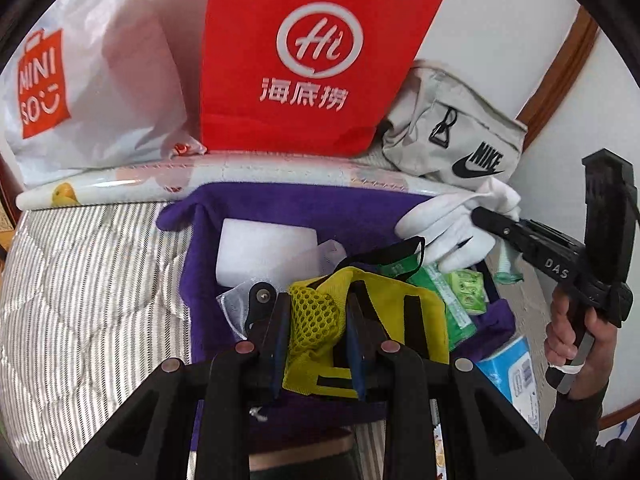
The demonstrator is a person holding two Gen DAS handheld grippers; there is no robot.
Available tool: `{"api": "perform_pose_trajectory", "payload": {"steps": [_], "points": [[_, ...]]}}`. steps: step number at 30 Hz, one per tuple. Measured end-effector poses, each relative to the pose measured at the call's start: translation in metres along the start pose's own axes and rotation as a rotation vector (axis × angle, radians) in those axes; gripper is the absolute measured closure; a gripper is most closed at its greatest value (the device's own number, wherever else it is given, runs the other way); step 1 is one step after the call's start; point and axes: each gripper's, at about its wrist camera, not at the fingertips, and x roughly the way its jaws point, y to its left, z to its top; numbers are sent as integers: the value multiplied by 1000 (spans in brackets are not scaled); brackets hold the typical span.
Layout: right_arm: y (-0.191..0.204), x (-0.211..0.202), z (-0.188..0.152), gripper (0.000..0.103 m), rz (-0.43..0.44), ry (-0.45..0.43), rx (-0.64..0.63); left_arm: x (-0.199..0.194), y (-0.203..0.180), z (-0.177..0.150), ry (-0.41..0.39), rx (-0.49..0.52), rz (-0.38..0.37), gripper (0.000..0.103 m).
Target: Organize soft objects
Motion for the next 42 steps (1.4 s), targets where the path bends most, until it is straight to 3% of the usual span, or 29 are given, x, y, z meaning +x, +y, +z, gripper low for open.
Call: {"api": "perform_pose_trajectory", "payload": {"steps": [5, 12, 15, 17, 18, 21, 22, 29, 42], "points": [[-8, 35, -6, 89, -46, 110, 0, 22, -2, 4, 54, 11, 18, 79], [-10, 45, -12, 82, -80, 155, -30, 45, 0, 4, 106, 14, 70, 78], [-12, 43, -14, 68, -89, 159, -29, 45, 1, 3, 103, 16, 74, 77], [-12, 37, -14, 48, -90, 145, -29, 46, 1, 2, 112, 15, 80, 76], [-12, 35, -14, 44, -95, 141, -31, 47, 1, 3, 119, 10, 77, 74], [-9, 22, -17, 32, -117, 106, -52, 43, 3, 1, 123, -5, 75, 60], [-8, 19, -18, 29, -125, 103, -59, 40, 5, 1, 123, -13, 80, 50], [-3, -10, -32, 29, -150, 93, -66, 11, 2, -8, 88, -6, 115, 47], [20, -96, -65, 27, -123, 24, -14, -64, -20, -52, -15, 22, 88, 47]]}}
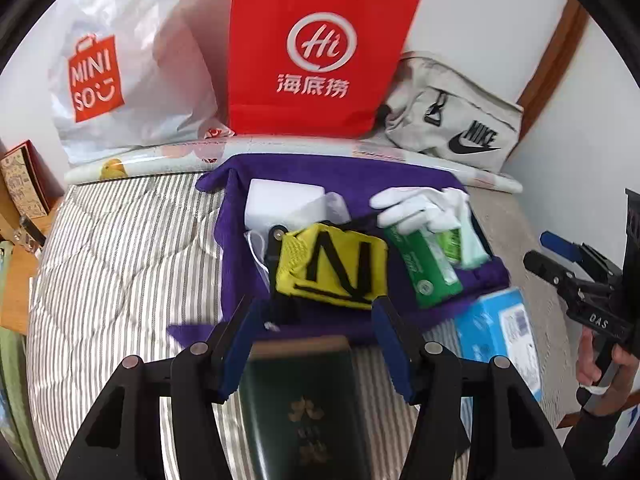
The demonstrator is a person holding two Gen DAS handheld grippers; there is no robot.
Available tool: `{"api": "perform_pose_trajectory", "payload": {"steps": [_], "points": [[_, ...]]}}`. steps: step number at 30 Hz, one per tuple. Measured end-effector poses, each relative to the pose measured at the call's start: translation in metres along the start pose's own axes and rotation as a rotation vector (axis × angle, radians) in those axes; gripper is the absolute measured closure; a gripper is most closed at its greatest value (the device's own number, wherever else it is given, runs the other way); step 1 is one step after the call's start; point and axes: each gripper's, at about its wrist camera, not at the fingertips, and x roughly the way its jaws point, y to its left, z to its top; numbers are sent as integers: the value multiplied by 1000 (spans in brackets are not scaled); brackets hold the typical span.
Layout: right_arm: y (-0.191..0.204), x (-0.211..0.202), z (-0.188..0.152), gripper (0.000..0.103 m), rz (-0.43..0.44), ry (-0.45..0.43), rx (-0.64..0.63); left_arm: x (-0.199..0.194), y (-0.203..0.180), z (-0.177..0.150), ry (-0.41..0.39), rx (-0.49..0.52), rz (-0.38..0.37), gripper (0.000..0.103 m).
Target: Organize soft objects
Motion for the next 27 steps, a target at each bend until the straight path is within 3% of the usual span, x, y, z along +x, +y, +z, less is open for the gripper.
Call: {"api": "perform_pose_trajectory", "payload": {"steps": [15, 24, 27], "points": [[30, -90, -110, 27, 96, -53, 79, -68, -51, -75, -159, 52, 120, 47], [73, -89, -161, 33, 108, 1, -2, -74, -34, -116, -146, -2, 117, 47], [85, -75, -175, 40, 121, 37, -25, -74, -26, -128, -137, -14, 107, 47]]}}
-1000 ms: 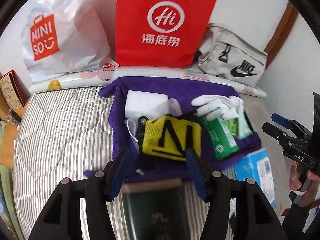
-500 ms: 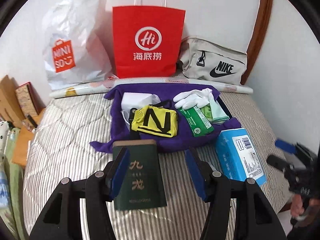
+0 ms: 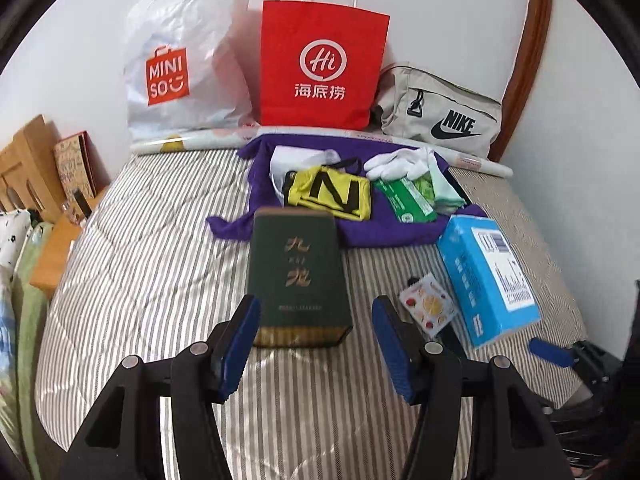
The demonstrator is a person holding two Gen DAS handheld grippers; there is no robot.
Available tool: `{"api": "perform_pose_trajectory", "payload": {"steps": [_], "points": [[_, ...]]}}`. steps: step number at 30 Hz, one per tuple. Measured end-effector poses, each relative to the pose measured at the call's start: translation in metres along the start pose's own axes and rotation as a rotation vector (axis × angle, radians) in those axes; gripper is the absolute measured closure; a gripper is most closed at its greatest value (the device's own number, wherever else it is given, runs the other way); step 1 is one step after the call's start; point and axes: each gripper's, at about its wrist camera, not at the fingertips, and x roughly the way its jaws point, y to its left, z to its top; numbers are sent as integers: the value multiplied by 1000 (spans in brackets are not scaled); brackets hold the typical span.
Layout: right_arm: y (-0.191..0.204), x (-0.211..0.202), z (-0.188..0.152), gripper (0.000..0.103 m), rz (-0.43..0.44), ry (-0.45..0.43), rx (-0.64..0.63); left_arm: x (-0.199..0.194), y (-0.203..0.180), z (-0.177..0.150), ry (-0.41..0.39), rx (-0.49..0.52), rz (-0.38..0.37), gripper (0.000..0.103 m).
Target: Organize soft objects
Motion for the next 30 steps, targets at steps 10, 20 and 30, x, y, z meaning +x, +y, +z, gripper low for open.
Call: {"api": "perform_pose_trajectory", "payload": {"steps": [10, 20, 30], "points": [[11, 55, -15, 59, -97, 52, -72, 6, 11, -22, 28, -22, -8, 47], [7, 67, -19, 81, -112, 4, -19, 16, -7, -18, 41, 26, -16, 47], [6, 34, -57, 81, -14, 76, -47, 26, -25, -34, 101, 78, -122, 47]]}}
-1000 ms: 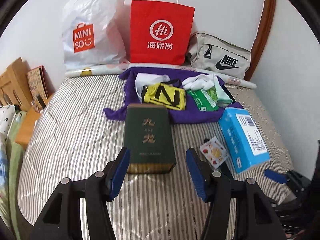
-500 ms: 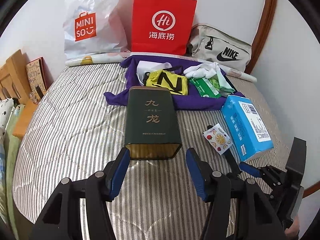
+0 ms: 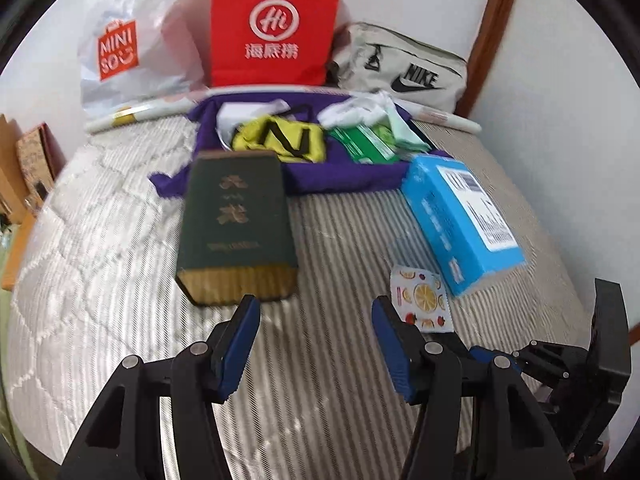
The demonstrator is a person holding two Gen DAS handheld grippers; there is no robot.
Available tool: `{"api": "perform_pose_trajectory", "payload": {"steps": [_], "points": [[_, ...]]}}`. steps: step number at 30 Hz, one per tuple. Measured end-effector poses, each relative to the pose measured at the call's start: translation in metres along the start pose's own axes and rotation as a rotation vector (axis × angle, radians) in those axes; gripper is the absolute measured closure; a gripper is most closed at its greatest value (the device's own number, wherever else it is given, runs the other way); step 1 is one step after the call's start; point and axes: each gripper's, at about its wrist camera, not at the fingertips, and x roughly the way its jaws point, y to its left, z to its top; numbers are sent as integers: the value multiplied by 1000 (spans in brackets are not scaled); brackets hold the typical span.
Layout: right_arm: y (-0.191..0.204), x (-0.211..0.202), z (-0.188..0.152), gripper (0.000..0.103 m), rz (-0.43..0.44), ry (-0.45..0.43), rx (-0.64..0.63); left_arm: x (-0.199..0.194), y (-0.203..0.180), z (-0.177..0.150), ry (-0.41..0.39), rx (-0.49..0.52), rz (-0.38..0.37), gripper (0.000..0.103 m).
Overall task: Organize soft objects
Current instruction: 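Lower the right gripper onto the black watch strap and close it, then grasp the fruit-print packet with the left gripper while the right lifts the black strap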
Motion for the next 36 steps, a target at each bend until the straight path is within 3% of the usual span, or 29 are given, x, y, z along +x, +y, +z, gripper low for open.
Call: {"api": "perform_pose_trajectory", "payload": {"steps": [4, 8, 11, 14, 24, 28, 33, 36], "points": [[7, -12, -15, 81, -9, 29, -42, 3, -4, -12, 28, -2, -49, 47], [8, -9, -15, 72, -33, -7, -45, 8, -6, -17, 46, -12, -59, 47], [9, -2, -8, 72, -35, -49, -28, 8, -7, -18, 51, -11, -49, 47], [14, 2, -7, 82, -53, -75, -50, 6, -8, -16, 42, -6, -58, 47], [18, -5, -15, 83, -31, -70, -101, 49, -56, -20, 110, 127, -256, 44], [15, -6, -18, 82, -2, -87, -107, 66, -71, -24, 127, 201, -221, 42], [13, -7, -21, 82, 15, -106, -123, 72, -80, -23, 88, 259, -185, 42], [13, -7, -21, 82, 20, -110, -124, 73, -86, -24, 66, 292, -147, 51]]}}
